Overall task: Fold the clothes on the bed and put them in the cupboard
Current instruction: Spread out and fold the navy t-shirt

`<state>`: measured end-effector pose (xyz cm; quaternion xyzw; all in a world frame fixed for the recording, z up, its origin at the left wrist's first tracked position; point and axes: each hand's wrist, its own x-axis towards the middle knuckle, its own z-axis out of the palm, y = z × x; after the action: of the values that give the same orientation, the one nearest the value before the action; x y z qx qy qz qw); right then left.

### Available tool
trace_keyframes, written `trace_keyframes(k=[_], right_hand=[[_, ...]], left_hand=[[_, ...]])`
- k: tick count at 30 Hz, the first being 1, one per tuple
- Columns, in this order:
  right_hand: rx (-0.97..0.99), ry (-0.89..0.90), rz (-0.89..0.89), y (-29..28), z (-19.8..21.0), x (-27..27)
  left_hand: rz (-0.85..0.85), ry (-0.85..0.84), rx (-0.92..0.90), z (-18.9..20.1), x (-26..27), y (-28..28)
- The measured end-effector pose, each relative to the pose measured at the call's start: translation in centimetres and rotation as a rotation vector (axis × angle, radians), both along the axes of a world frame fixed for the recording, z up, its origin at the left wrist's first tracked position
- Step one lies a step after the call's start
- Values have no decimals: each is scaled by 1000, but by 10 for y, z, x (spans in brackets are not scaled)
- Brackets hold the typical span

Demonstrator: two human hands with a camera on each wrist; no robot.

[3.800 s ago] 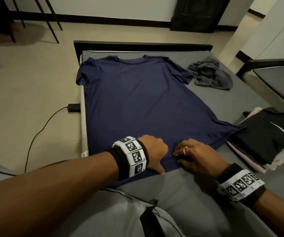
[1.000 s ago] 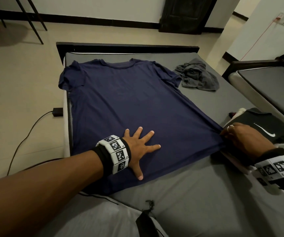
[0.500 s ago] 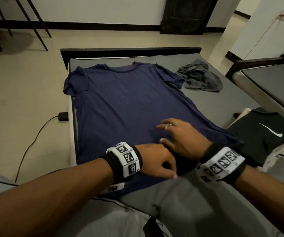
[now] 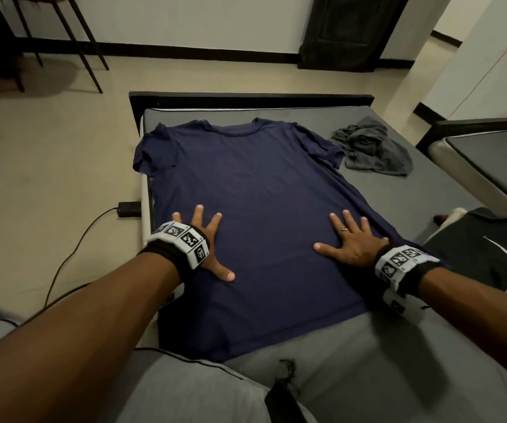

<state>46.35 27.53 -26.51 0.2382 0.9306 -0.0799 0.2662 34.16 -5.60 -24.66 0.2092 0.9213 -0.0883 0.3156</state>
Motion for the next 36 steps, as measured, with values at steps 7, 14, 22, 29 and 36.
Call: trace_keyframes(k=[7,14,22,29,36], right_hand=[[60,-23,-127,28,24,15],[-59,28,198,-51,11,43],[-9,-114,-63,-17,11,70],[219,-109,171,-41,48,46],[-37,163,497,-66,65,-56]], left_hand=[[-170,125,-266,51,19,-14],[-399,88,216,8,50,32],[-170,-7,-104,4,52,16],[-157,-7,-232,31,28,2],[-191,211,171,21,-14,20]])
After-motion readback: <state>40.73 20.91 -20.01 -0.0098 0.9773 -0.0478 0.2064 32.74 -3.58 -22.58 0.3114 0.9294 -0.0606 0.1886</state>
